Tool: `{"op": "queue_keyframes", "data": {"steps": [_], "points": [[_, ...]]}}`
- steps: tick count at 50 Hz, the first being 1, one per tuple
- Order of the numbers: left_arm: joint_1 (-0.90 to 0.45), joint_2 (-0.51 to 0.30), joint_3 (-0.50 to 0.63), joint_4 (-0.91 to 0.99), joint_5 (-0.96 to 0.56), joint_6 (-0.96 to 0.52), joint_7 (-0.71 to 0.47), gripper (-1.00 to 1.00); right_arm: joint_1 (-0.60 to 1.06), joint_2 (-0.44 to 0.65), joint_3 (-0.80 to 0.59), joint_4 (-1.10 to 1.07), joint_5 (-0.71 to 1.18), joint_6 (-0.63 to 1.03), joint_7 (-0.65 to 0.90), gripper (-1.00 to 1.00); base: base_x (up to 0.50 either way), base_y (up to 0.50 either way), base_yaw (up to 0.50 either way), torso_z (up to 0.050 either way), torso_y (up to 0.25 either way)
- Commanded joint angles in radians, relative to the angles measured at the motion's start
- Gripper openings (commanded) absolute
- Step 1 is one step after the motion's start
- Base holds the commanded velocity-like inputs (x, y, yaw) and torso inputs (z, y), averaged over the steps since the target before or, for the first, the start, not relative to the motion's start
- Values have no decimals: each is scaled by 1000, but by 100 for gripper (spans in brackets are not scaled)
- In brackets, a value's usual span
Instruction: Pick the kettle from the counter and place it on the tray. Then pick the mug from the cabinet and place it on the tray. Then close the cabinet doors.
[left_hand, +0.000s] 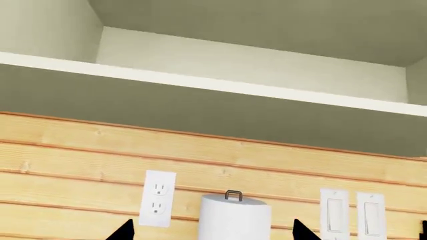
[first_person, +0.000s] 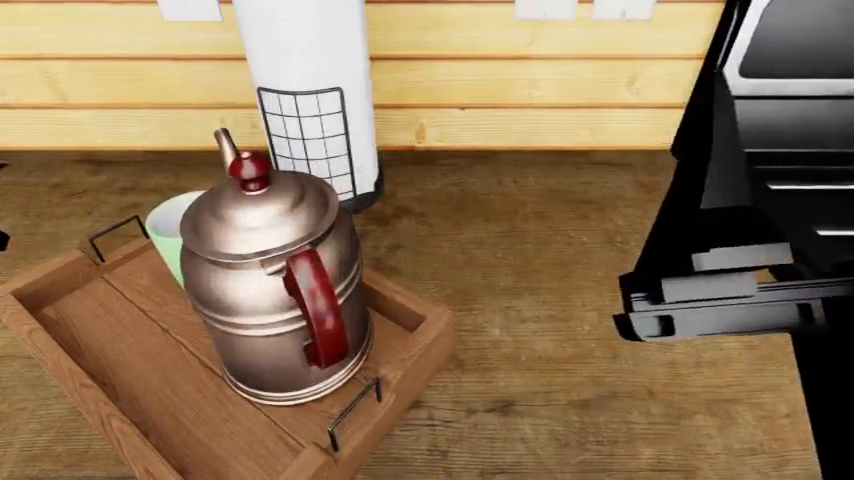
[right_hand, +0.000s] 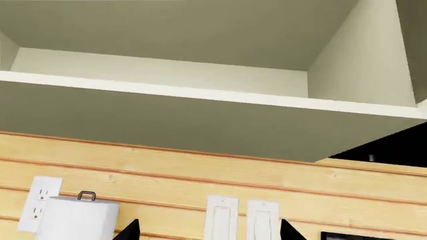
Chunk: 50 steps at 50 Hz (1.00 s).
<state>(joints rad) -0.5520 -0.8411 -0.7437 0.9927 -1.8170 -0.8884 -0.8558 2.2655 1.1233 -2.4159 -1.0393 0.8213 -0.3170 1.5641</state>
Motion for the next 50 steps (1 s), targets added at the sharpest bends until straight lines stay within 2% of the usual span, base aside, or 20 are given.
{"op": "queue_keyframes", "data": {"steps": [1, 20, 45, 50], "points": [[-47, 43, -80, 47, -50, -37, -51, 100, 89, 117, -214, -8, -105, -47, 7, 100, 0, 176, 0, 0, 0], [-65, 69, -156, 41, -69, -97, -65, 100, 90, 160, -213, -8, -123, -7, 7, 100, 1, 486, 0, 0, 0], [-64, 80, -168, 20, -31, -147, -68, 100, 89, 169, -218, -8, -125, -14, 7, 100, 1, 500, 0, 0, 0], [-77, 65, -140, 12, -14, -157, -92, 100, 89, 175, -223, -8, -128, -26, 7, 100, 1, 500, 0, 0, 0]]}}
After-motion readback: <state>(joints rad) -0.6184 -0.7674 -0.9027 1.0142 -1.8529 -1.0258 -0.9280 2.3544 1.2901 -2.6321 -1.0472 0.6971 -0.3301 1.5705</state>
